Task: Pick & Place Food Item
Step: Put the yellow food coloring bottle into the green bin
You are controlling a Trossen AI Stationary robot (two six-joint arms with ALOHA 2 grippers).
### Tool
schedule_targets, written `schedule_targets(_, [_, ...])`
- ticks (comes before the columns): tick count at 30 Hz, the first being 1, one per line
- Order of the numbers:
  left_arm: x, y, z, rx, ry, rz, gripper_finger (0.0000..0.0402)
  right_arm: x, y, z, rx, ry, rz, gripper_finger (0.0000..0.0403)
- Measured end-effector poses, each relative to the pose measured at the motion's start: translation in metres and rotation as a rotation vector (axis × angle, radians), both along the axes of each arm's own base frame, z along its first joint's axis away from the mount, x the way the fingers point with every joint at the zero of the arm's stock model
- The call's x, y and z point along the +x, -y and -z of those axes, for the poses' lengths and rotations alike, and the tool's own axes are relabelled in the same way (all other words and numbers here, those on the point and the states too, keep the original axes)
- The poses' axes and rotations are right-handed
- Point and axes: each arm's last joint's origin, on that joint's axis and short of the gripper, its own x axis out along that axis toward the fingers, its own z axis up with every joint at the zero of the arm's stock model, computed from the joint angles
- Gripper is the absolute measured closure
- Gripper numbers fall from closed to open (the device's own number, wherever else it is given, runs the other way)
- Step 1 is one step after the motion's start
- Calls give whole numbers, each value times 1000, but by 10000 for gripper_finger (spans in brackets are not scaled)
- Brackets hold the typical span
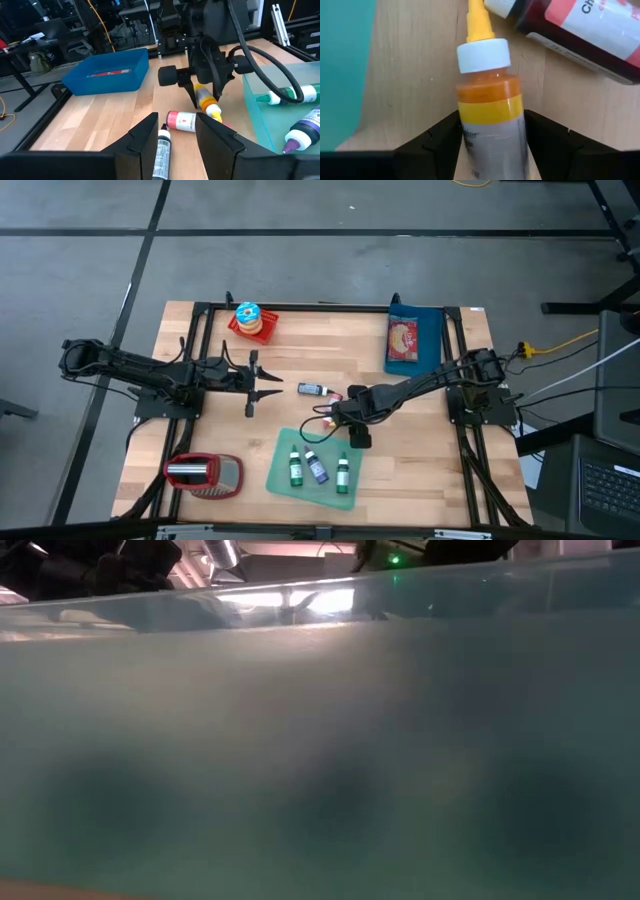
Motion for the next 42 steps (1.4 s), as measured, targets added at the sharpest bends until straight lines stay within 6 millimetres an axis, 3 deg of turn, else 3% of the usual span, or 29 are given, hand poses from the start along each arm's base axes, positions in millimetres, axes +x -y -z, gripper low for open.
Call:
schedule_targets(6, [0,0,0,7,-4,-1,276,1,6,-2,-2,9,61,212])
schedule_targets(13, [0,0,0,7,-4,-1,276,-2,11,-10,-13,23,128,321])
schedule_targets(19, [0,0,0,7,-4,1,276,-3,10,-12,-9,-5,151,321])
schedule_targets(23, [0,0,0,6,-4,1,276,-2,10,-23,-21,-48,182,321])
schedule_targets(27, [0,0,0,2,-4,2,276,7,9,-45,-36,-41,224,321])
schedule_targets(32, [0,0,0,0,-3,1,276,28,1,-86,1,98,307,320])
schedule_targets(39, [0,0,0,-1,-3,1,276,48,-30,-159,67,395,419,320])
schedule_targets(42, [0,0,0,-1,-3,2,276,52,-46,-179,165,529,519,320])
